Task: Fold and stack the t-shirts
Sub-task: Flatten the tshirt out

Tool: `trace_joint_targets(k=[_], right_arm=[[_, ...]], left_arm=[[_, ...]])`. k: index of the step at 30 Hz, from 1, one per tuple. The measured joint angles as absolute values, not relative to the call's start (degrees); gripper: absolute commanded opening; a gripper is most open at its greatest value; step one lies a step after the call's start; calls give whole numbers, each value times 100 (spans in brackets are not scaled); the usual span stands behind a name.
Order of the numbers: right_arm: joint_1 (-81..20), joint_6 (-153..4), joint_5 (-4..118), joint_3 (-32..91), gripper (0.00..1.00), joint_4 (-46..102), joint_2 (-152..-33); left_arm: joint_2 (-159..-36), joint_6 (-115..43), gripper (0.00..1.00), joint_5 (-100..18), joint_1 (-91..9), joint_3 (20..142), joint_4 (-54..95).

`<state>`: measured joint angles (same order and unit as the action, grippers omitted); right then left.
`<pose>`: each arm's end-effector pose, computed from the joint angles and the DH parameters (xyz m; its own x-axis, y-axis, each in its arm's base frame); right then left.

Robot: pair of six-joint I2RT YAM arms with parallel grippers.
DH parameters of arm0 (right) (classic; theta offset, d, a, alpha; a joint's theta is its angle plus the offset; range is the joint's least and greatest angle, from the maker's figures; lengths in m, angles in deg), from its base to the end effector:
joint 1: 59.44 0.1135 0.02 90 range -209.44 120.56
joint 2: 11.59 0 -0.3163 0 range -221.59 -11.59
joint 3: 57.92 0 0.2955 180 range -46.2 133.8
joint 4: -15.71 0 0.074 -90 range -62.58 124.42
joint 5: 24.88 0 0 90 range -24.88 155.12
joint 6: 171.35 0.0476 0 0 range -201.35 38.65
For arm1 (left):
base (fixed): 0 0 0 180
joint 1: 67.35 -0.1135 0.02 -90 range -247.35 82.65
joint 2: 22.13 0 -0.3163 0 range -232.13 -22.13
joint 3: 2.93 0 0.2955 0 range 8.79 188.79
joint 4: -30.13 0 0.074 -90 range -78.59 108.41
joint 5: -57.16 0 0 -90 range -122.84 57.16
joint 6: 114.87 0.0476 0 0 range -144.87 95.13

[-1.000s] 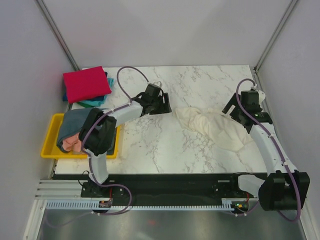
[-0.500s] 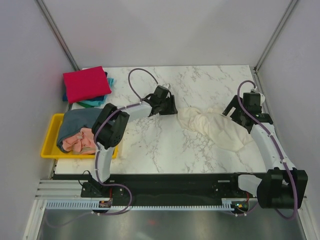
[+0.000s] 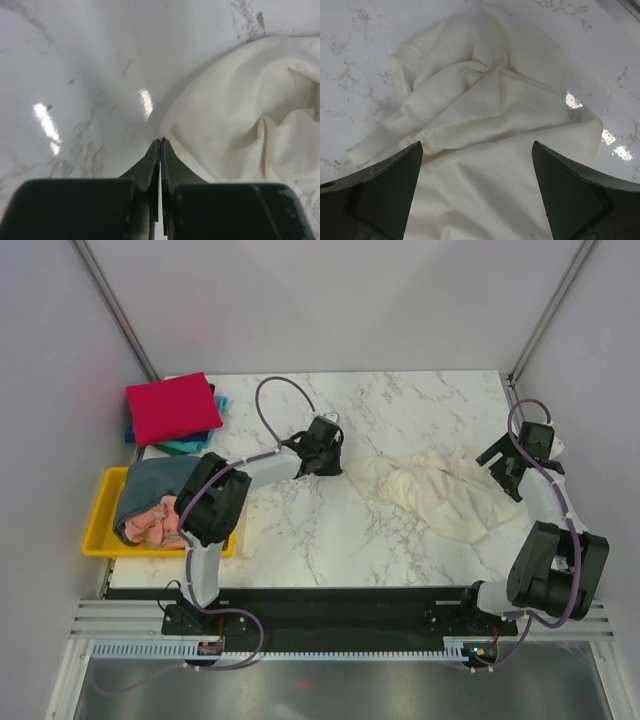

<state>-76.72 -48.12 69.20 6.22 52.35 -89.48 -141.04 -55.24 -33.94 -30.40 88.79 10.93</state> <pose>0.3028 -0.0977 0.2589 -0.4292 0.7060 -0.5633 0.6872 0.6600 0.3035 0.4147 -0.3131 0.1673 -0.8084 -0.0244 -0.5881 0.2351 0.9026 -0.3607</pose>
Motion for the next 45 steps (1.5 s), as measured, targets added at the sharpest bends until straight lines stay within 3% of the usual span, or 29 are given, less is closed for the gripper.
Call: trace_joint_targets(k=[5, 9, 11, 14, 21, 33, 35, 39, 45], right_arm=[[-7805, -4812, 6941, 994, 93, 5137, -9551], [-7805, -4825, 6850, 1298, 79, 5036, -9964], [-7805, -4840, 6762, 1426, 77, 4982, -10174], [-7805, -4855, 6697, 1505, 75, 4920, -10395], [-7757, -4869, 6439, 1571, 52, 4802, -10758], [-7504, -4858, 6292, 1431, 47, 4584, -10932], [-7504, -4860, 6286, 1339, 41, 4551, -10915], [-7504, -4877, 6207, 1208, 18, 4488, -10889], [-7495, -4873, 6141, 1094, 4, 4440, -10795]], left_arm=[[-12552, -5258, 2, -2647, -3193, 8278, 256], [-11468, -5054, 2, -2347, -3318, 8390, -234], [-11206, -4993, 2, -2347, -3318, 8399, -378], [-11109, -4877, 2, -2362, -3309, 8335, -658], [-11109, -4766, 2, -2443, -3303, 8025, -1169], [-11109, -4768, 2, -2561, -3303, 8020, -1176], [-11109, -4768, 2, -2574, -3303, 8014, -1176], [-11109, -4768, 2, -2596, -3303, 7994, -1178], [-11109, -4768, 2, -2594, -3303, 7986, -1176]])
